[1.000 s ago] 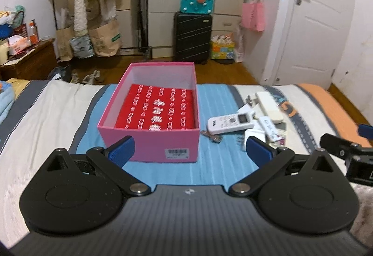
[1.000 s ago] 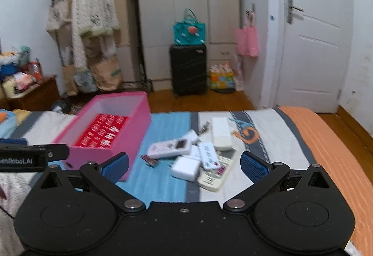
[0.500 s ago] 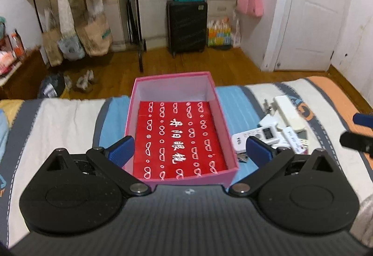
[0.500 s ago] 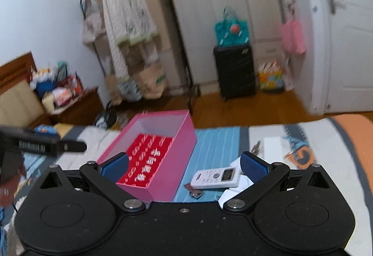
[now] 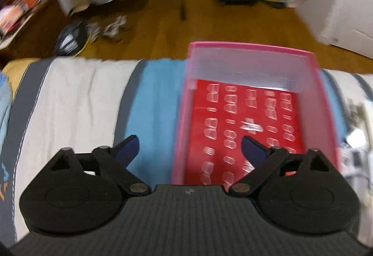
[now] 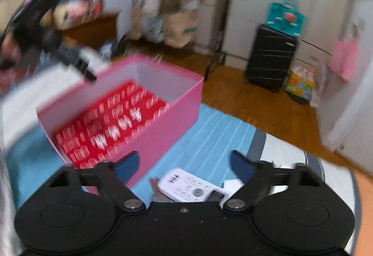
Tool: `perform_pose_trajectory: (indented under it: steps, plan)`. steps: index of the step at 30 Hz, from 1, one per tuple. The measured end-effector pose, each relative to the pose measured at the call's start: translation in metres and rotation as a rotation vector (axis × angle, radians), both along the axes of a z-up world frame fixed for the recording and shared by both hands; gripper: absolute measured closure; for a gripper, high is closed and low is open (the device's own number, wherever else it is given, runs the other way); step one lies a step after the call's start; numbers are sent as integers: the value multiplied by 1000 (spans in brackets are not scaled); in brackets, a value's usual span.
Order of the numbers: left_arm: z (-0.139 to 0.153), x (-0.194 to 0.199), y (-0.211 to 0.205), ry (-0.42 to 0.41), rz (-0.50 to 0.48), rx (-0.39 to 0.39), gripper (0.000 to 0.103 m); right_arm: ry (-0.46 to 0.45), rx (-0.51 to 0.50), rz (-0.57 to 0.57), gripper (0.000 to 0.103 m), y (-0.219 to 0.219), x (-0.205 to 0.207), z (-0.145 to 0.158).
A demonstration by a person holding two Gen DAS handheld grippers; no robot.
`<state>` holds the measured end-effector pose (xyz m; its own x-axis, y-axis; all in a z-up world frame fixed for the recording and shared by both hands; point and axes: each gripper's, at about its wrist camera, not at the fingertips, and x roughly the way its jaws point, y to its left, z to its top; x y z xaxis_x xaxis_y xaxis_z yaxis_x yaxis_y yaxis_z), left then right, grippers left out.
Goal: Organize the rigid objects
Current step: 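Close the left tool on the pink box wall while the right tool moves toward the remotes, then grasp the white TCL remote with the right tool and lift it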
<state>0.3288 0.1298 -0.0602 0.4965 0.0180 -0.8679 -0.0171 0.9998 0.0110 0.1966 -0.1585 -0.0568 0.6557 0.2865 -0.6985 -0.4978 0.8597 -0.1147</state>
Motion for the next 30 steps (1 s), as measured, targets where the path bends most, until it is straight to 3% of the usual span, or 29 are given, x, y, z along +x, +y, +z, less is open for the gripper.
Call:
perform_pose_trajectory:
  steps: [3, 5, 6, 7, 10, 12, 14, 19, 21, 30]
  plan:
    - [-24, 13, 20, 54, 40, -74, 19, 44, -18, 61, 23, 0, 16, -6]
    - [-39, 17, 28, 81, 61, -85, 40, 55, -15, 98, 23, -2, 20, -10]
    - [-48, 20, 30, 103, 63, -94, 45, 60, -19, 118, 23, -2, 21, -12]
    - [-53, 20, 32, 117, 65, -106, 54, 66, -39, 137, 23, -1, 23, -15]
    - [-63, 20, 32, 111, 45, -120, 97, 66, -106, 200, 23, 6, 29, -27]
    - [-61, 19, 31, 83, 22, -143, 99, 92, -110, 226, 27, 5, 34, -31]
    - [-60, 15, 22, 53, -11, -96, 100, 121, -132, 256, 31, 5, 37, -35]
    - [-62, 9, 2, 39, -59, -88, 102, 200, -251, 368, 32, 10, 41, -50]
    - [-60, 8, -7, 18, -74, -52, 102, 208, -284, 383, 32, 11, 41, -52]
    - [-56, 9, -36, -54, -181, -59, 102, 310, -372, 428, 30, 21, 57, -70]
